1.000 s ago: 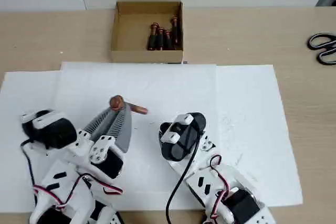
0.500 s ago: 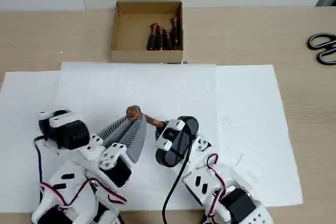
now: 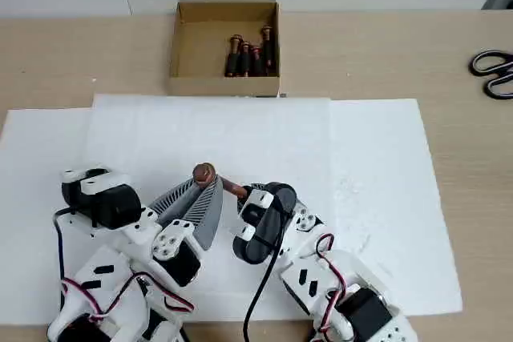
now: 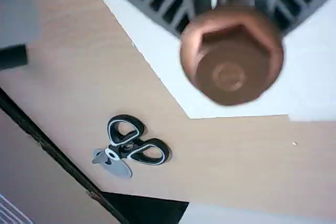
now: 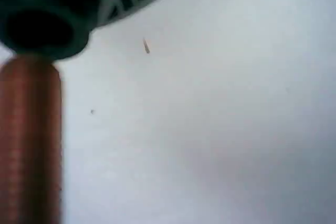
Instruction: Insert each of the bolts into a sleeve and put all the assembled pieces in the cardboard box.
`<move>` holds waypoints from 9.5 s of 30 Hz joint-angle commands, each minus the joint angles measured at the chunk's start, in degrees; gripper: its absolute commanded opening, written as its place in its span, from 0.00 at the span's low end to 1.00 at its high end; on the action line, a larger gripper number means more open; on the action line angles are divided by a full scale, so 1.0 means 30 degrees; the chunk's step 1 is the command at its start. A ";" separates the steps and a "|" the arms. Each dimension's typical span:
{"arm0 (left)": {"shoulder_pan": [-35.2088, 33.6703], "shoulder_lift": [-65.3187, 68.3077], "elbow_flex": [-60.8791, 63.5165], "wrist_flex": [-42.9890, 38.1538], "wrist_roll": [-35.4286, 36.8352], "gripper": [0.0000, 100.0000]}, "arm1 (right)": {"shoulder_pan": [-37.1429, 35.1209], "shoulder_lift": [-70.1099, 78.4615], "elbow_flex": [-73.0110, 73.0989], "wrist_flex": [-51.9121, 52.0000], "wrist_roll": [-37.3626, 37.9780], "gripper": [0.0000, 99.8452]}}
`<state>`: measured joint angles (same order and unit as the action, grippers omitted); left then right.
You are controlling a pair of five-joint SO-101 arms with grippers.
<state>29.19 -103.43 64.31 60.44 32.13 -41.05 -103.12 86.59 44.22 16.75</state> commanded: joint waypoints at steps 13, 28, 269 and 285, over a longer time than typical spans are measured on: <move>0.0029 -0.0176 0.0044 0.0029 -0.0117 0.01 | -0.0249 -0.0278 -0.1817 -0.1333 0.0264 0.00; -0.0967 -0.0205 0.0571 -0.1758 -0.1231 0.01 | -0.0835 -0.0278 -0.1963 -0.1099 0.0264 0.00; -1.3187 -0.0205 1.0564 -0.2755 -0.8205 0.01 | 1.3993 -0.0249 0.2432 0.5495 -0.4161 0.00; -1.3187 -0.0205 1.0564 -0.2755 -0.8205 0.01 | 1.4022 -0.0249 0.2432 0.5495 -0.4190 0.00</move>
<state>-10.11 -103.43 96.40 52.00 7.69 0.97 -102.86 94.07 61.80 4.18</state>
